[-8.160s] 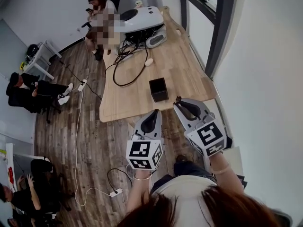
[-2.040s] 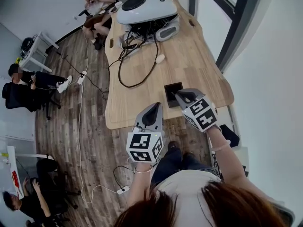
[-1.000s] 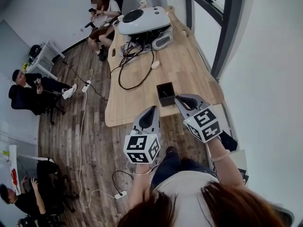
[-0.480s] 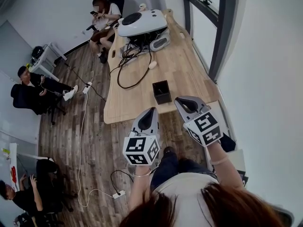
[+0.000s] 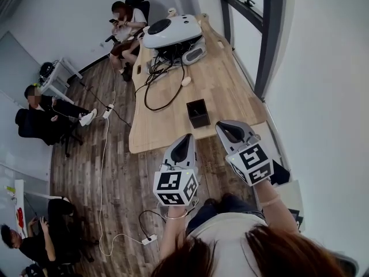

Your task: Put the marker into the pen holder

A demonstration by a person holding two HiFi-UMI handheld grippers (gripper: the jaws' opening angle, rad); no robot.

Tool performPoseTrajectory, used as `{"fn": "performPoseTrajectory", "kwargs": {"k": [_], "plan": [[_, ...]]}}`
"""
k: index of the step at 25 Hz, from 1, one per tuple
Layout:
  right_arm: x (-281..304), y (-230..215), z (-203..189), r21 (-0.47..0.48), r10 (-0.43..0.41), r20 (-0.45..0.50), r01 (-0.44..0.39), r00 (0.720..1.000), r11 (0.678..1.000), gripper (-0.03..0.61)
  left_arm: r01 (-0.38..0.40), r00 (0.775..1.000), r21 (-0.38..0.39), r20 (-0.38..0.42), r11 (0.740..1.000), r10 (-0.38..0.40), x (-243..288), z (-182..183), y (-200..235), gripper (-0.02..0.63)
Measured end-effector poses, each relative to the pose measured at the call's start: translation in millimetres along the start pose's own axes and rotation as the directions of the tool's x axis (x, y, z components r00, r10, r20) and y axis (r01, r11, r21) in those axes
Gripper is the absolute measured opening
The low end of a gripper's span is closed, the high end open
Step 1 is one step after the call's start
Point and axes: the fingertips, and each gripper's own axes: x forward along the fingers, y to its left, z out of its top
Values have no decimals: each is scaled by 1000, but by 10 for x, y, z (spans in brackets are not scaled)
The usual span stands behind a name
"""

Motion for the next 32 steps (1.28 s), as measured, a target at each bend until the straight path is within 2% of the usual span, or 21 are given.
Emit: {"fn": "performPoseTrajectory", "kwargs": {"k": [13, 32], "plan": [[25, 282, 35, -26, -71, -36, 70, 997, 997, 28, 49, 999, 23, -14, 999, -49, -246, 24, 225, 18], [200, 284, -21, -43, -107, -81, 103, 991, 994, 28, 95, 995, 13, -14, 995, -95, -68, -5, 371, 18]]}}
